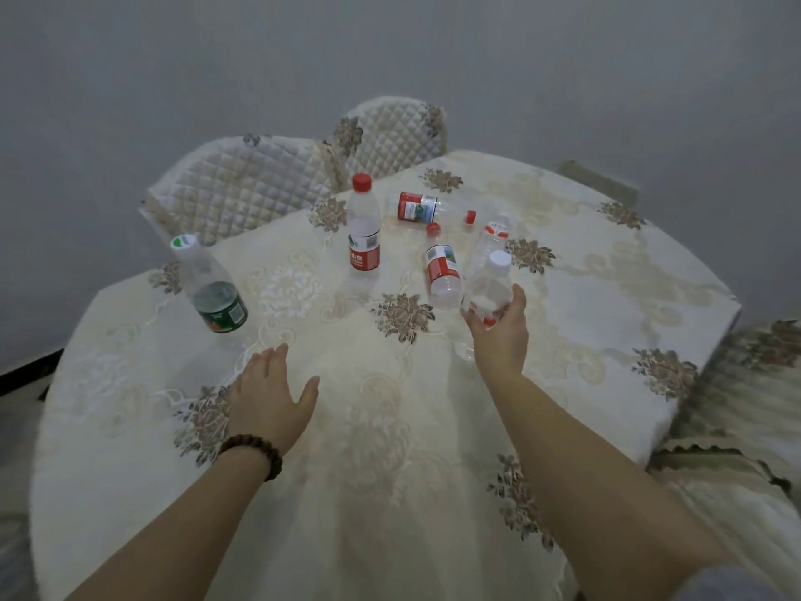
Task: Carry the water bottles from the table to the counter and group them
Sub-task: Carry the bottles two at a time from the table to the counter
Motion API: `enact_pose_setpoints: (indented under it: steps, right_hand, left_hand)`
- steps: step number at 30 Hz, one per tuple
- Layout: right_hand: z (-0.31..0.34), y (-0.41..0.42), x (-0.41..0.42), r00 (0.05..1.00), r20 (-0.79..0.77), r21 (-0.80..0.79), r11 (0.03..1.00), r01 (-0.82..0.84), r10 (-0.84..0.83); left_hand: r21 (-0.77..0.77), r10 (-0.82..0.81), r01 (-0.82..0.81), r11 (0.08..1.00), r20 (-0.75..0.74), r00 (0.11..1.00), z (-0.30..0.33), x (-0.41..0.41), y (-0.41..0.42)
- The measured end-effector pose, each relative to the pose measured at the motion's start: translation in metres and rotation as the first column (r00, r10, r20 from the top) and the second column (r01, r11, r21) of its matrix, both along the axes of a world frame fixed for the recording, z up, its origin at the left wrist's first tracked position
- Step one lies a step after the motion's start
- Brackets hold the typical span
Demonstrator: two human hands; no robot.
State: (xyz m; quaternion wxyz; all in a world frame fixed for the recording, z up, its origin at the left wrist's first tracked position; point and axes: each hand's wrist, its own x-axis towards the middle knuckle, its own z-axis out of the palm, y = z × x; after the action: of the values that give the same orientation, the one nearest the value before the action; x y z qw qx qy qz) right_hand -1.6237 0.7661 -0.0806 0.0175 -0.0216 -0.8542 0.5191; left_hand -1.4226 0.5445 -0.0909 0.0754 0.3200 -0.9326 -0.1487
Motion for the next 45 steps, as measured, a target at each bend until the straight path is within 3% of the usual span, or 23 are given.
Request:
enact_pose_setpoints:
  steps: [8, 15, 18, 27, 45]
  right_hand:
    - [0.013, -0.011, 0.008, 0.995, -0.067, 0.024, 0.997, -0.069, 0.071]
    - [0.045, -0.062, 0.06, 0.983, -0.104, -0.043, 0.986, -0.158, 0.153]
    - [0.047, -0.091, 0.082, 0.987, -0.095, -0.075, 0.987, -0.14, 0.132]
    - [0.03, -0.148, 0.131, 0.997, -0.065, -0.072, 0.996, -0.052, 0.047]
    - [0.031, -0.134, 0.165, 0.999, -0.003, -0.061, 0.998, 0.031, -0.032]
  left_hand:
    - [0.274, 0.168, -0.116, 0.955, -0.173, 0.971, 0.013, 0.008, -0.023]
    - [0.395, 0.393, -0.246, 0.885, -0.351, 0.85, 0.028, 0.015, -0.082]
    - [0.487, 0.439, -0.223, 0.844, -0.388, 0.81, 0.027, 0.006, -0.116]
    - [0.654, 0.259, 0.087, 0.752, -0.414, 0.872, 0.022, -0.027, -0.167]
    - [0.534, 0.092, 0.159, 0.83, -0.413, 0.906, 0.029, -0.03, -0.187]
